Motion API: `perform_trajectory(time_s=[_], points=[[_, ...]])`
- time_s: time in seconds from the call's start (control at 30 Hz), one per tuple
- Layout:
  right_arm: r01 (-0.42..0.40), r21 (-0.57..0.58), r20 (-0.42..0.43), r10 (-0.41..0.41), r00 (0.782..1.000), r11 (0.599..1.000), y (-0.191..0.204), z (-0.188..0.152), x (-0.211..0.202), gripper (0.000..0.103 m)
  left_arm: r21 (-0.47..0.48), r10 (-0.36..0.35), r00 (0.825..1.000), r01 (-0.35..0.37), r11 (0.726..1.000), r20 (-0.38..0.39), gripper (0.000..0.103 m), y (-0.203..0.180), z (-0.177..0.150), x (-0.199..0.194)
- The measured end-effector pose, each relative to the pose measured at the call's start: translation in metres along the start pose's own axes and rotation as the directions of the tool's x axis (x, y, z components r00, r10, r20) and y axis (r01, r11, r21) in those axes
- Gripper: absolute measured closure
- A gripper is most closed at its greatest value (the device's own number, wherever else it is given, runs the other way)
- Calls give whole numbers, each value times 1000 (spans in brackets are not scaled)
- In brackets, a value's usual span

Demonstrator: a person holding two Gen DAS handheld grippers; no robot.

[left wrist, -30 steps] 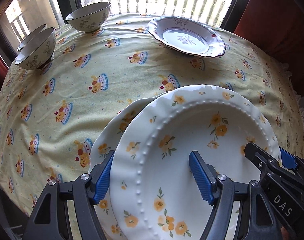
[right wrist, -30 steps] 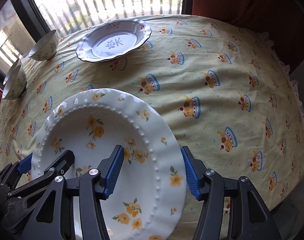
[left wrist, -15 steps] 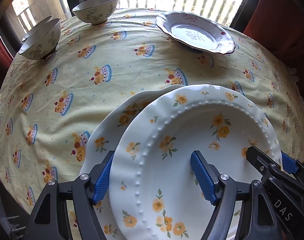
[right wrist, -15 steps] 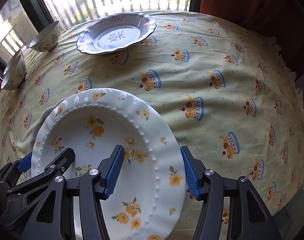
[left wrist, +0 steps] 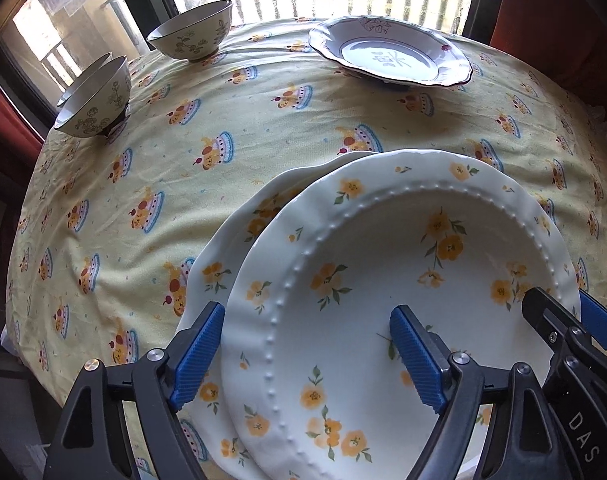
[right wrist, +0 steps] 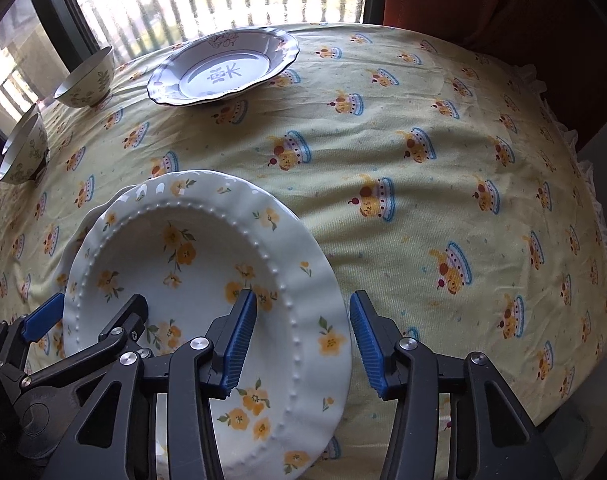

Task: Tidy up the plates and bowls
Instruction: 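Lower the beaded plate onto the orange-flower plate and open both grippers, then move both grippers to the red-rimmed dish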

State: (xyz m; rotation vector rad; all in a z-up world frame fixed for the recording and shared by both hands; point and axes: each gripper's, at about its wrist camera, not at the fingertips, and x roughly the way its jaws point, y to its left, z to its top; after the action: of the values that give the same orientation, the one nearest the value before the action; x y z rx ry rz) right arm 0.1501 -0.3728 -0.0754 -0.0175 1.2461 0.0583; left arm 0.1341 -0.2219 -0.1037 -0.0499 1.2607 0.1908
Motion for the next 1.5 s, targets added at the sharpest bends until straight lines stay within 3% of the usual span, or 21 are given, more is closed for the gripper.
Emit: perform_trajectory(time_s=[0.13, 0.23, 0.67, 1.17, 1.5], points=[[-10, -6, 15, 10, 1000, 1000, -1, -2, -5, 57, -16, -34, 999, 34, 999, -2, 17, 7, -3, -6], [8, -40, 34, -7, 999, 999, 5, -3, -3, 63, -10, -3, 1000, 3, 1000, 2, 17, 7, -4, -10], [-8, -47, -8, 8, 1000, 999, 19, -2, 7, 63, -35, -20, 1000, 20, 999, 15, 17, 22, 1, -17], [20, 125, 36, -25, 999, 992, 36, -1, -17, 48, 114, -116, 993, 111, 987, 37, 17, 47, 20, -23], [54, 218, 96, -77, 992, 975, 72, 19, -46, 29, 205, -192, 976, 169, 964, 101, 17, 87, 60, -40]])
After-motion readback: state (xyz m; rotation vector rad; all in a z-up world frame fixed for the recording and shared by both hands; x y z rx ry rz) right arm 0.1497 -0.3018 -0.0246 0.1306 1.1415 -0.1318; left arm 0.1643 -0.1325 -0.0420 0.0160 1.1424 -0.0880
